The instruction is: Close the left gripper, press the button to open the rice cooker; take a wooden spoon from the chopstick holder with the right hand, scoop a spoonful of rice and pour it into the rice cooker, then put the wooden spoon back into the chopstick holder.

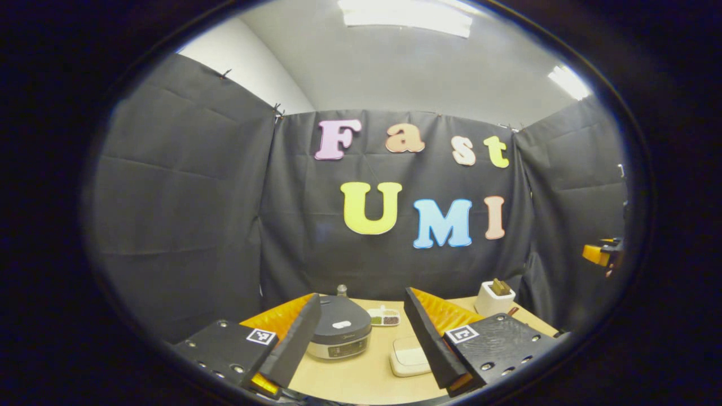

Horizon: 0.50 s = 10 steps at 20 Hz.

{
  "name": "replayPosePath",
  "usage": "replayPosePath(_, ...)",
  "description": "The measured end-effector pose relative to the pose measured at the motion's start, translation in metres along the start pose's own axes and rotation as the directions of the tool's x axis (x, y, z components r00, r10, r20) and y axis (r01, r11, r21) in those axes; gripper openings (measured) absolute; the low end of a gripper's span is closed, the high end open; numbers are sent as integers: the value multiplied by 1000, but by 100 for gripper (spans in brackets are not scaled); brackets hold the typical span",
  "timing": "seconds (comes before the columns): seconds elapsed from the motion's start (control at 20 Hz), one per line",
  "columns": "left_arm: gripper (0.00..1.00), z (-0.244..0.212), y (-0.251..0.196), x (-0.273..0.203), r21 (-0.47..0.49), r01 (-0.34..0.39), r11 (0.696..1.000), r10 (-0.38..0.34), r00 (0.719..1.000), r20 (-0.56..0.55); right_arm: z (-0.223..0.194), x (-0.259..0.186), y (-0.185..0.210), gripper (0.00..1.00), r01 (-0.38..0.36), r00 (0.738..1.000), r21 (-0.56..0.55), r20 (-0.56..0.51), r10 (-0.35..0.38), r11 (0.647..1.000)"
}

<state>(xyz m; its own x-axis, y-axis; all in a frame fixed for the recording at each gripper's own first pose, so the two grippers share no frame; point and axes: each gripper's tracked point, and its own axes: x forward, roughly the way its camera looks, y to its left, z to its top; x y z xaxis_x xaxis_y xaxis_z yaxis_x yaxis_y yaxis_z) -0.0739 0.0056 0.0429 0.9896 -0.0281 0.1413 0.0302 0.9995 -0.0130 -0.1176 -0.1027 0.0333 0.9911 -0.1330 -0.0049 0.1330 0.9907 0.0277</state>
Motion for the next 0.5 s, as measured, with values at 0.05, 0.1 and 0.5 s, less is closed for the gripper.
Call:
replayPosePath(0.05,93,-2,4,-4,-11,-12,1000,12,1000,-2,1,0,4,98,-13,1000,5,-3,13,1000)
replayPosePath(0.1,93,-6,9,-6,-21,-24,1000,24,1000,-5,3,1,6,98,-19,1000,8,0,19,1000)
replayPosePath(0.5,93,-18,20,-17,-29,-46,999,45,999,-30,1,7,15,98,-31,999,38,-14,32,999)
